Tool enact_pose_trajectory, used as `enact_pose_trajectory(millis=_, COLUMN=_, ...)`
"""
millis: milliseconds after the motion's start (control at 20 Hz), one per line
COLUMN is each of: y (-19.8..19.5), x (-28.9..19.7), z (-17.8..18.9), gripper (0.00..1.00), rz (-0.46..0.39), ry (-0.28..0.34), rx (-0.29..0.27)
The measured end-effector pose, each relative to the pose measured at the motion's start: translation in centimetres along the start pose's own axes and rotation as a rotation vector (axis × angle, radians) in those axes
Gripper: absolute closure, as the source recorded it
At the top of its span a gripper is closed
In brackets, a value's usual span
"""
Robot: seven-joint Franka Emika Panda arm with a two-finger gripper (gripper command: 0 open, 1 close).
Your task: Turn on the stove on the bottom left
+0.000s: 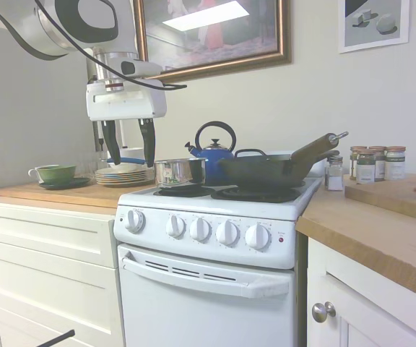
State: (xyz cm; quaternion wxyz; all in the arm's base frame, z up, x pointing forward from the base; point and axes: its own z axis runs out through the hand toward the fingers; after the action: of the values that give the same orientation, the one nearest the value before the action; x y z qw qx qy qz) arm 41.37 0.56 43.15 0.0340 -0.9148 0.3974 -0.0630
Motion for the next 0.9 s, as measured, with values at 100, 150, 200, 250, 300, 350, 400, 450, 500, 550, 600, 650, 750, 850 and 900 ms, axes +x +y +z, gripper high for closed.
enact_pose_trajectory(millis=100, y=0.0, x=0.0, z=0.0, gripper=0.0, rz=-0.003, ry=-0.001, rx=0.0)
enact_pose_trajectory(millis=150, y=0.0, x=0.0, z=0.0, gripper=0.0, rz=-0.002, ry=-0.001, rx=0.0)
enact_pose_trajectory(millis=200, y=0.1, x=0.2, z=0.1, gripper=0.0, rz=0.001, ry=-0.002, rx=0.0)
enact_pose_trajectory(millis=250, y=0.2, x=0.3, z=0.1, gripper=0.0, rz=0.003, ry=-0.004, rx=0.0)
enact_pose_trajectory(millis=300, y=0.4, x=0.5, z=0.2, gripper=0.0, rz=0.005, ry=-0.006, rx=-0.001)
enact_pose_trajectory(millis=350, y=0.5, x=0.7, z=0.4, gripper=0.0, rz=0.008, ry=-0.009, rx=-0.002)
enact_pose_trajectory(millis=400, y=0.6, x=0.8, z=0.7, gripper=0.0, rz=0.01, ry=-0.013, rx=-0.004)
enact_pose_trajectory(millis=450, y=0.7, x=1.0, z=1.1, gripper=0.0, rz=0.012, ry=-0.016, rx=-0.007)
enact_pose_trajectory(millis=500, y=0.7, x=1.2, z=1.5, gripper=0.0, rz=0.013, ry=-0.02, rx=-0.01)
enact_pose_trajectory(millis=550, y=0.8, x=1.4, z=1.9, gripper=0.0, rz=0.014, ry=-0.023, rx=-0.013)
enact_pose_trajectory(millis=600, y=0.8, x=1.6, z=2.3, gripper=0.0, rz=0.015, ry=-0.025, rx=-0.016)
enact_pose_trajectory(millis=650, y=0.8, x=1.7, z=2.7, gripper=0.0, rz=0.015, ry=-0.028, rx=-0.019)
enact_pose_trajectory(millis=750, y=0.7, x=2.0, z=3.5, gripper=0.0, rz=0.016, ry=-0.03, rx=-0.025)
enact_pose_trajectory(millis=850, y=0.7, x=2.2, z=4.2, gripper=0.0, rz=0.015, ry=-0.033, rx=-0.032)
enact_pose_trajectory(millis=900, y=0.6, x=2.4, z=4.5, gripper=0.0, rz=0.014, ry=-0.034, rx=-0.036)
